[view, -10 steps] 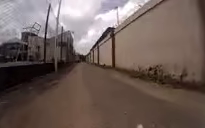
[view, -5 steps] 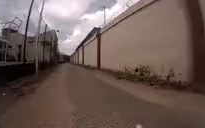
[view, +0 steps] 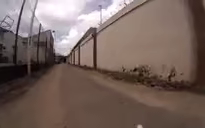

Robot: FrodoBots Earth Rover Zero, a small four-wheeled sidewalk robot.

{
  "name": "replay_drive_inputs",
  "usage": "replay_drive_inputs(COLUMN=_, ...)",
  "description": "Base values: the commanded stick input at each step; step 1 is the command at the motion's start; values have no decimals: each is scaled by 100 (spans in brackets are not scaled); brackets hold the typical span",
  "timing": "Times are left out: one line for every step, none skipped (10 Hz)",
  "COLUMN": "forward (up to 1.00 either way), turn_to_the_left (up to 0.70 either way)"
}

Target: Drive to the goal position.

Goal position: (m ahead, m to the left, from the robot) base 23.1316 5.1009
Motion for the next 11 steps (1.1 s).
replay_drive_inputs(forward=50, turn_to_the_left=51)
replay_drive_inputs(forward=50, turn_to_the_left=47)
replay_drive_inputs(forward=50, turn_to_the_left=20)
replay_drive_inputs(forward=50, turn_to_the_left=1)
replay_drive_inputs(forward=50, turn_to_the_left=1)
replay_drive_inputs(forward=50, turn_to_the_left=1)
replay_drive_inputs(forward=50, turn_to_the_left=1)
replay_drive_inputs(forward=50, turn_to_the_left=1)
replay_drive_inputs(forward=50, turn_to_the_left=1)
replay_drive_inputs(forward=50, turn_to_the_left=1)
replay_drive_inputs(forward=50, turn_to_the_left=1)
